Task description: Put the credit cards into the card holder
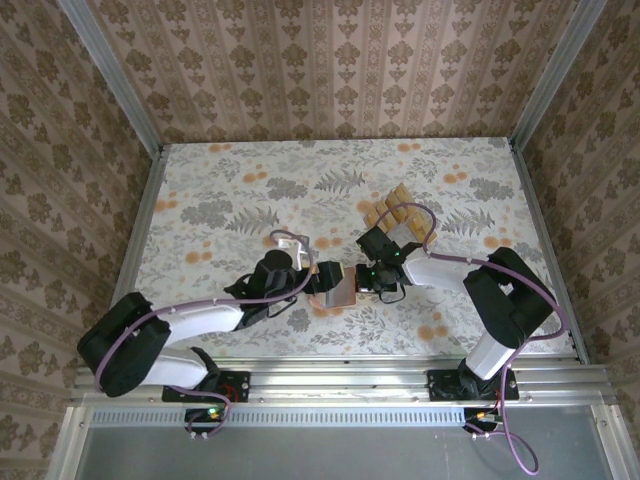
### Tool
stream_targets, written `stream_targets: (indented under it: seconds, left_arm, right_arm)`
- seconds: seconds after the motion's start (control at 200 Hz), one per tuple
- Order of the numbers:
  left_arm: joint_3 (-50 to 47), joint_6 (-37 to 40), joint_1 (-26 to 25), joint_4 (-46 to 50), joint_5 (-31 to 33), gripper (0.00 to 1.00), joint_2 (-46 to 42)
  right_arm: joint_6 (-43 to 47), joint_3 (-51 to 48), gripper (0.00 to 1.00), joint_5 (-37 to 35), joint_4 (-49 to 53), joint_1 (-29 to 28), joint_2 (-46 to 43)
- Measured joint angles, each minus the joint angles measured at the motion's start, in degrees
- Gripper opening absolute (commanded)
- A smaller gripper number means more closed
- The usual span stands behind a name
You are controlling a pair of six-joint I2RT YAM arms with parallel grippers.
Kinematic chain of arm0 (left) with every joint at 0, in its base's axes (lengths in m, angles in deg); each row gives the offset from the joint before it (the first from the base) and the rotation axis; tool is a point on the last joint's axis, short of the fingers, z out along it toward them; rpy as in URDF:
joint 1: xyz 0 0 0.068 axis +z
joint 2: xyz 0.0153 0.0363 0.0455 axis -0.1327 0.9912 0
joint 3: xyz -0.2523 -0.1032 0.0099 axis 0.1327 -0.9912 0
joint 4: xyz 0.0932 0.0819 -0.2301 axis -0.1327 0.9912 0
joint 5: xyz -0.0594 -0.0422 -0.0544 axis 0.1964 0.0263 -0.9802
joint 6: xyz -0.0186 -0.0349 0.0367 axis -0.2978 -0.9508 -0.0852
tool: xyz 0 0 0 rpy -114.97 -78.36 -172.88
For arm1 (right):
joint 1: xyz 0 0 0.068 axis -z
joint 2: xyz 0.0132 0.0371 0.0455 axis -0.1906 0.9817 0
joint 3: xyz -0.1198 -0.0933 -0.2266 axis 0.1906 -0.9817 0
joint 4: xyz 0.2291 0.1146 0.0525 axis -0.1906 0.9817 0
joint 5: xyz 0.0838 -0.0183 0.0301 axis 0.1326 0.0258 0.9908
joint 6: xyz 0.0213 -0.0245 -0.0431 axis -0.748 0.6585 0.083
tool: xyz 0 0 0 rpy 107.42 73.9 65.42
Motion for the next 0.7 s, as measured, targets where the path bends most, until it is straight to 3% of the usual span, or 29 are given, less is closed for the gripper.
stream_targets:
  seconds: [0.48,0.7]
  left_arm:
    - [3.8,-3.3,-5.6,-9.3,-0.1,1.0,13.9]
    - [3.9,-4.5,-6.4,-14.2,0.1,1.0,17.2]
  right_arm:
    - [0.0,0.1,0.0,0.3,0.0,0.1,0.2]
    - [-0.4,-1.4,0.2,2.1,-1.8,1.4,-0.7]
